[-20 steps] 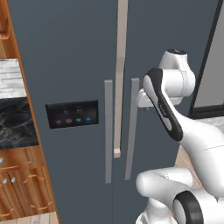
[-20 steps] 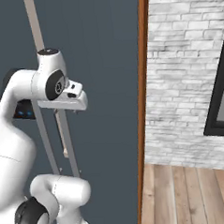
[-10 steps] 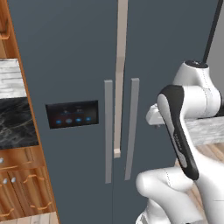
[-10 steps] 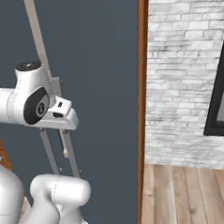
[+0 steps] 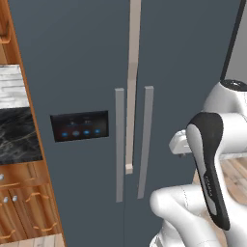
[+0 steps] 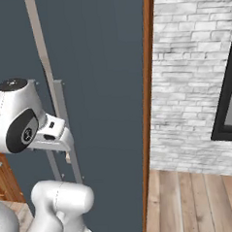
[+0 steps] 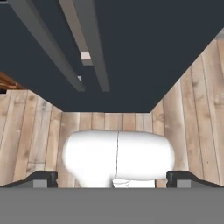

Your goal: Open the freezer door, pick up the ice cube tray from the freezer, and place it on the dining counter.

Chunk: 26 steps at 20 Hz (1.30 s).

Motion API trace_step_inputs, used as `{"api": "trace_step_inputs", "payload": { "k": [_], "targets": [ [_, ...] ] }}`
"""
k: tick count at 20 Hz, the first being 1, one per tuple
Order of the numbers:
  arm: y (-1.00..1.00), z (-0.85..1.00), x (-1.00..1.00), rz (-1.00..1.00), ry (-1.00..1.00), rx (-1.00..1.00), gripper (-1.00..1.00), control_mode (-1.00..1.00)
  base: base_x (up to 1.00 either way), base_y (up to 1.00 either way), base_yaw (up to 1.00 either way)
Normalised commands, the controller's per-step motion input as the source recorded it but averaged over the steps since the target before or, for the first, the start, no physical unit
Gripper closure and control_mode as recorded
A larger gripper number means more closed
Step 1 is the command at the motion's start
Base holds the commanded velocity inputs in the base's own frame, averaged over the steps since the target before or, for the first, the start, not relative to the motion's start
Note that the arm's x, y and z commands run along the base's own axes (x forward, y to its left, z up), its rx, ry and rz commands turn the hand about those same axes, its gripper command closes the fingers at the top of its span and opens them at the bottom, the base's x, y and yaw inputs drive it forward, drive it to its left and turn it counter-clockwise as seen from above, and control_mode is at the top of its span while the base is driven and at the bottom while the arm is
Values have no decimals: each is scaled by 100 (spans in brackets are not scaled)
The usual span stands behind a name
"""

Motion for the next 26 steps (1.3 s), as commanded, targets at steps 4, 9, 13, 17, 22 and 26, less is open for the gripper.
{"api": "trace_step_inputs", "payload": {
  "k": [4,9,13,17,22,26],
  "targets": [
    [0,0,0,0,0,0,-100,-100,0,0,0],
    [0,0,0,0,0,0,-100,100,1,-3,0],
    [0,0,0,0,0,0,-100,100,16,-27,0],
    [0,0,0,0,0,0,-100,100,26,-39,0],
    [0,0,0,0,0,0,-100,100,29,-43,1],
    [0,0,0,0,0,0,-100,100,44,-30,0]
  ]
}}
